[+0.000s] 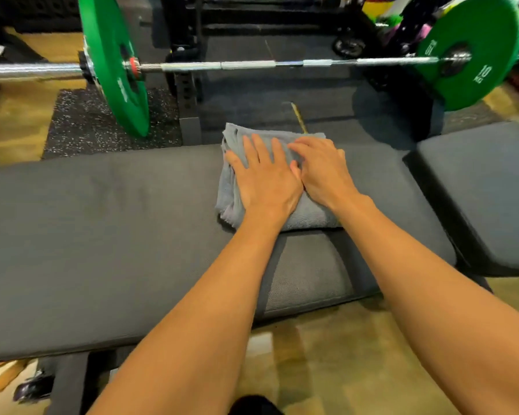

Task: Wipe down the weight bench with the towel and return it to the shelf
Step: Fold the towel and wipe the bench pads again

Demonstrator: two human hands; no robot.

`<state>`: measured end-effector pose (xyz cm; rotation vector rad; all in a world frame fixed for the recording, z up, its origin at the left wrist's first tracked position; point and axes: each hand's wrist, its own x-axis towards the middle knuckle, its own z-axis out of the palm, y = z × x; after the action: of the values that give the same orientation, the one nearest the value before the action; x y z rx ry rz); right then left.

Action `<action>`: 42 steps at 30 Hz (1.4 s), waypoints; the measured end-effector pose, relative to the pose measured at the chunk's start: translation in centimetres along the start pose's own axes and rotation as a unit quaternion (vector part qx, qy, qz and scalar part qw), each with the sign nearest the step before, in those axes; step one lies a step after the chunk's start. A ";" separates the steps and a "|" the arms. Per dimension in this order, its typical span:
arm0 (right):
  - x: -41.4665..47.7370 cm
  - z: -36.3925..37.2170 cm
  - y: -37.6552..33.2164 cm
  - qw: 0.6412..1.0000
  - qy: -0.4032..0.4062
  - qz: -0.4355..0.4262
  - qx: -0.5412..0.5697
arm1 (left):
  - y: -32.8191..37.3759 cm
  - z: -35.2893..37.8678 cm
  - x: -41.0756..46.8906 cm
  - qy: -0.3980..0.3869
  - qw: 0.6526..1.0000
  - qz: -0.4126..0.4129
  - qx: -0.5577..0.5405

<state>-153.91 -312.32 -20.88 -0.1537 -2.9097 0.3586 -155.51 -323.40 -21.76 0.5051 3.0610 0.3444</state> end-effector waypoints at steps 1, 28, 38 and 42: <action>-0.6 -0.8 2.3 1.000 0.001 0.016 -0.005 | 2.4 0.4 0.2 -0.005 1.000 0.019 -0.002; -13.7 -1.0 -8.8 0.999 0.008 0.010 -0.030 | -5.4 -2.7 -13.8 -0.032 0.997 0.069 -0.023; -9.5 6.4 -36.5 0.988 -0.095 -0.117 -0.022 | -33.3 -8.6 -18.1 0.012 0.996 -0.084 0.034; -9.5 9.6 -46.5 0.983 -0.113 -0.145 0.008 | -43.0 -10.7 -20.7 0.014 0.988 -0.136 0.079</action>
<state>-150.38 -360.59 -20.17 0.3337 -3.0869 0.3709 -150.03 -372.00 -21.14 0.0815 3.1415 0.1026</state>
